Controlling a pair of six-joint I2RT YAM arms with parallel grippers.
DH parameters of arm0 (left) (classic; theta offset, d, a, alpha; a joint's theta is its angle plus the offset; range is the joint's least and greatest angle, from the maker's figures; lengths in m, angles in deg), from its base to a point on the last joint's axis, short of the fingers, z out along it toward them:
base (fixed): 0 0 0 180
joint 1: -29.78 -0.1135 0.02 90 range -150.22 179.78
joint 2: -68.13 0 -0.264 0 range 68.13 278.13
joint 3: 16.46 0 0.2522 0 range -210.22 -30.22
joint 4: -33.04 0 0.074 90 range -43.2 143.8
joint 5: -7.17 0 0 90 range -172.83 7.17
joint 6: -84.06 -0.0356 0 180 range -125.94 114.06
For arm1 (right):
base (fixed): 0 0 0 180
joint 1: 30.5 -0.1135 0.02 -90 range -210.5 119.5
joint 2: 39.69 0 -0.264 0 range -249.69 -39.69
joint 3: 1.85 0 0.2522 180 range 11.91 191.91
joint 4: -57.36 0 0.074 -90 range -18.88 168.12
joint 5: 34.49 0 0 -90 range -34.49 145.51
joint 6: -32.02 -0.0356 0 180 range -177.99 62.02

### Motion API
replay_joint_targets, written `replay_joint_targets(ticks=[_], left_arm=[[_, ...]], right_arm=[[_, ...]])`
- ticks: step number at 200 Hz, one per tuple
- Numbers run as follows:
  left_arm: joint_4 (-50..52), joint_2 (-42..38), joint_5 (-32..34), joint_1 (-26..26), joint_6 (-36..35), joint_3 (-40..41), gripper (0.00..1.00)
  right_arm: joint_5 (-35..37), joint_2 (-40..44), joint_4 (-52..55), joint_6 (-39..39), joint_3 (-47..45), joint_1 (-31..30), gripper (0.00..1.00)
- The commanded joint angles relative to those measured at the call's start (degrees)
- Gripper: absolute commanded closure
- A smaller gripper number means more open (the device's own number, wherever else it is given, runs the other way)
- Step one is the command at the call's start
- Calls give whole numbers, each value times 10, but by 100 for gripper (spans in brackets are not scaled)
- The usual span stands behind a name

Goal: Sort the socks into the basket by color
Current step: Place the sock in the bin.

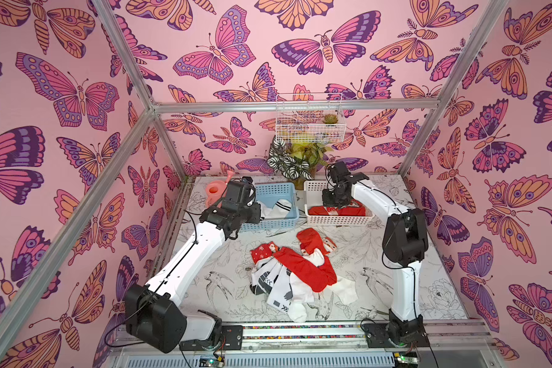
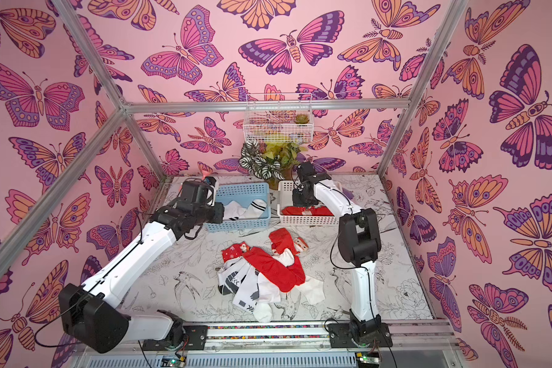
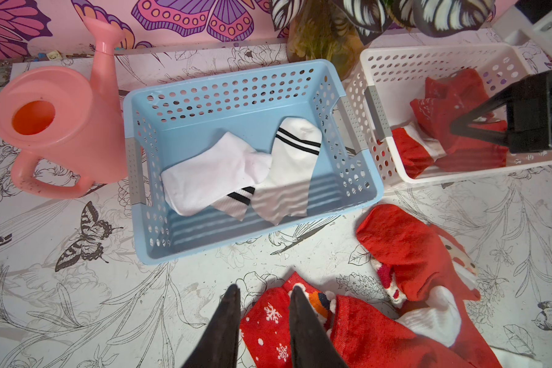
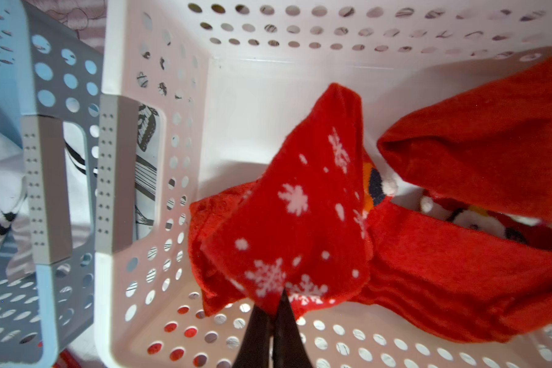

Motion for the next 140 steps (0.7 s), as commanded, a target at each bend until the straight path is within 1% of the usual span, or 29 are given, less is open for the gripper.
replay_joint_targets(ticks=[1,16,36,95,140], left_arm=[[4,-8,-6,3,-6,9,70],[4,-8,-6,3,-6,9,70],[4,-8,-6,3,-5,9,70],[4,-8,-6,3,-5,9,70],[4,-9,-6,3,-5,9,70]], right_arm=[[-24,-19,5,-3,28,-11,93],[-27,-24,6,-3,33,-15,92],[-28,-26,5,-3,34,-17,88],[-29,-16,5,-1,30,-21,71],[-32,5,3,0,14,-22,69]])
